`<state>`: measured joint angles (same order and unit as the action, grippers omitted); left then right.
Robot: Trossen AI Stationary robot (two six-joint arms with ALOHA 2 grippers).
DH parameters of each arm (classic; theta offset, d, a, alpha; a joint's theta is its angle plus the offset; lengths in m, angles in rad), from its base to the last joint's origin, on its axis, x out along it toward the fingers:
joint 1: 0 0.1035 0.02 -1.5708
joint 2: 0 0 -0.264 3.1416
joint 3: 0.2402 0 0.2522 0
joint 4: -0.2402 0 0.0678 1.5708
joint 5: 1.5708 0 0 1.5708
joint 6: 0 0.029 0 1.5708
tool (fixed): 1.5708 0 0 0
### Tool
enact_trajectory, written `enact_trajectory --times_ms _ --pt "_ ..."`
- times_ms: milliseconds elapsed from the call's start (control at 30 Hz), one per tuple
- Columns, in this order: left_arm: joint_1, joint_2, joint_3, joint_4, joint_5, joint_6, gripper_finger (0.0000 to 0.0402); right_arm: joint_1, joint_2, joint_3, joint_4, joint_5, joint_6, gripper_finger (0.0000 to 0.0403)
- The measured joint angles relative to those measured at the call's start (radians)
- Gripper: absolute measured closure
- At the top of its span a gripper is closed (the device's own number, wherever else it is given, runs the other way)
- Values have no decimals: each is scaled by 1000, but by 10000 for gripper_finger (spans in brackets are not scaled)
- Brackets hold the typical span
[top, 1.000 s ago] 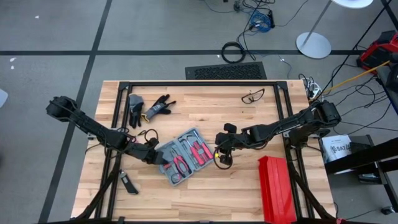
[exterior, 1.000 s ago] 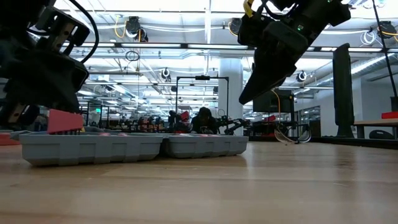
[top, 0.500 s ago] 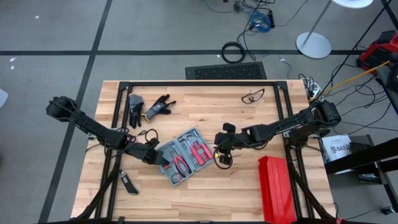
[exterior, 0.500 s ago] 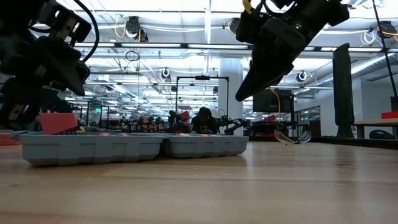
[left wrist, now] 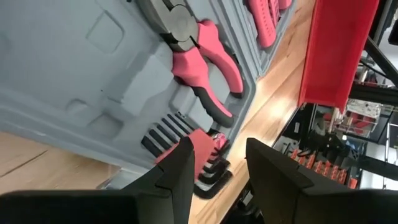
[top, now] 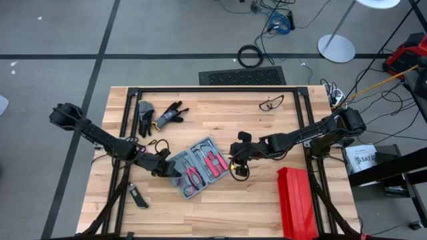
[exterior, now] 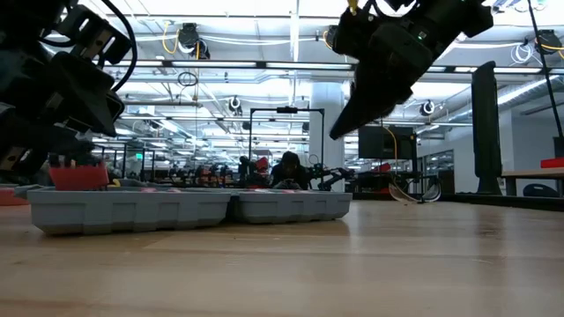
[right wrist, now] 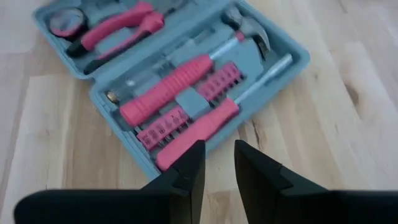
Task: Prefit tool cases
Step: Put the red allen wrench into the gray prefit tools case
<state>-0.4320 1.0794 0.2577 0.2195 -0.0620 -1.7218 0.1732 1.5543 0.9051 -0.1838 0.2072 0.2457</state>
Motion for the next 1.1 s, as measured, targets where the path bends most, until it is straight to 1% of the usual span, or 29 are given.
enact_trajectory --times_ms 67,133,167,200,267,367,433,533,633,733,800,867,967,1033,1100 --pt "0 0 0 0 -4 0 255 10 1 0 58 -25 -74 323" --pt "0 0 0 0 -18 0 255 29 20 0 205 -117 -180 324" --pt "1 0 0 0 -22 0 255 37 34 0 280 -152 -209 325" --pt "4 0 0 -1 -23 1 255 44 51 1 349 -165 -220 328" --pt "7 0 0 12 -24 23 255 41 84 2 421 -196 -243 334" --pt "7 -4 8 100 -27 94 255 25 158 1 474 -266 -278 343" --pt "11 -14 34 141 -36 159 255 26 212 1 554 -295 -330 347" --pt "25 -29 69 103 -43 262 255 42 292 47 642 -298 -466 353" --pt "31 -37 101 -87 -43 309 256 52 364 156 631 -317 -589 367" --pt "28 -41 137 -335 -43 316 256 51 431 300 527 -379 -648 395" --pt "24 -40 151 -471 -49 323 256 46 481 393 420 -398 -674 399" --pt "24 -40 170 -545 -70 352 256 44 524 476 354 -396 -694 401" --pt "24 -40 198 -611 -112 430 261 43 581 585 319 -391 -704 402" --pt "24 -40 227 -632 -136 494 279 44 616 631 281 -391 -704 402" --pt "14 -40 261 -653 -179 573 316 45 638 659 226 -370 -703 402"
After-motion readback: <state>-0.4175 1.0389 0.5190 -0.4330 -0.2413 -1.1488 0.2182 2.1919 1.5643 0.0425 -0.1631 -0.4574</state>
